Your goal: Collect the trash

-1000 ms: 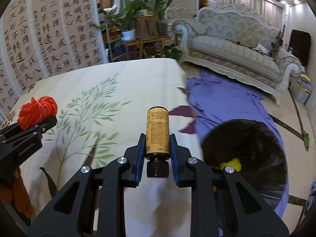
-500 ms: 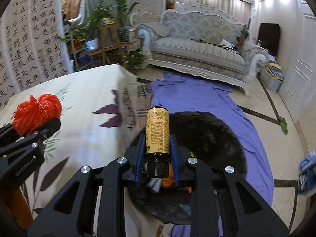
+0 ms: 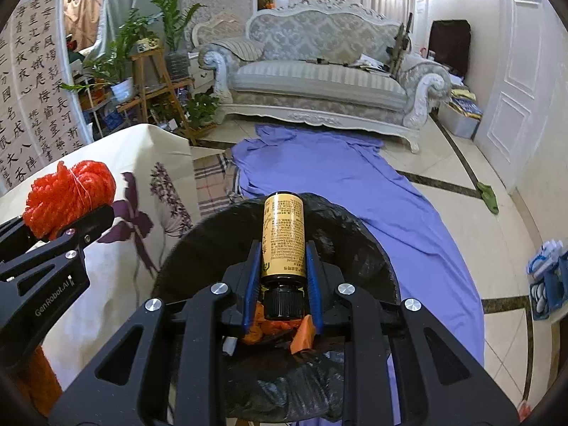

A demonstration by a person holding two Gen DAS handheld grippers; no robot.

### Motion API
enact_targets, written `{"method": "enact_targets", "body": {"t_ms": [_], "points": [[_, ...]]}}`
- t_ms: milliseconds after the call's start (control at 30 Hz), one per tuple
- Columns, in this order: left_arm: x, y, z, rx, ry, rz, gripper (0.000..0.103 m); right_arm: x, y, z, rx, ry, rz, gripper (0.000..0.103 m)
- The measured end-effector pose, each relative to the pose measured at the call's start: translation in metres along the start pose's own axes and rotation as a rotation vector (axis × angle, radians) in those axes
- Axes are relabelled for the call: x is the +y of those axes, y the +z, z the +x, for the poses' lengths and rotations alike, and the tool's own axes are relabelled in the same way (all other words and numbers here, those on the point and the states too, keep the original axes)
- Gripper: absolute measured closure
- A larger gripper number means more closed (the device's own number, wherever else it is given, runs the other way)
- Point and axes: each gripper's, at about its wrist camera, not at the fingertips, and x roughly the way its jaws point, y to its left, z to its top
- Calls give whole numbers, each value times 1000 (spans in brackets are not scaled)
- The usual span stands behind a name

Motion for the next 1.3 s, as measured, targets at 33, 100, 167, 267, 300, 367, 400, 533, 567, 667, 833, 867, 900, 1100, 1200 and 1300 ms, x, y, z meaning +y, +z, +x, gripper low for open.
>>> {"method": "enact_targets", "body": {"t_ms": [33, 100, 167, 267, 300, 367, 400, 533, 567, 667, 833, 867, 900, 1100, 1200, 1300], "points": [[-2, 1, 3, 5, -1, 5, 67, -1, 1, 1, 2, -1, 4, 80], [-6, 0, 6, 11, -3, 11, 67, -5, 0, 6, 6, -4, 15, 80], [-7, 0, 8, 16, -1, 14, 65, -8, 0, 9, 6, -10, 24, 79], [-11, 0, 9, 23, -3, 16, 59, -12, 0, 12, 8, -14, 42, 70], [-11, 2, 10, 23, 0, 18, 51, -12, 0, 12, 7, -16, 45, 64], [-12, 2, 9, 16, 5, 19, 44, -15, 0, 11, 1, -24, 50, 62], [-12, 2, 9, 13, 7, 19, 40, -16, 0, 10, -1, -27, 53, 62], [-13, 0, 8, 4, 19, 16, 28, -18, -1, 7, -11, -41, 65, 54], [-12, 0, 8, 5, 19, 16, 27, -19, -1, 5, -16, -47, 67, 50], [-12, -1, 7, -1, 25, 15, 24, -21, -1, 1, -28, -65, 69, 42], [-10, -1, -1, -15, 34, 3, 22, -24, -3, -7, -41, -83, 73, 38], [-9, -2, -2, -16, 36, 0, 22, -24, -3, -8, -43, -85, 75, 36], [-8, -2, -5, -19, 39, -4, 21, -25, -3, -11, -46, -86, 77, 36], [-2, -6, -24, -41, 44, -18, 19, -20, -6, -27, -65, -87, 65, 32], [1, -9, -35, -54, 54, -22, 19, -15, -8, -39, -82, -87, 52, 28], [3, -13, -45, -65, 56, -31, 18, -11, -10, -50, -97, -85, 44, 27]]}}
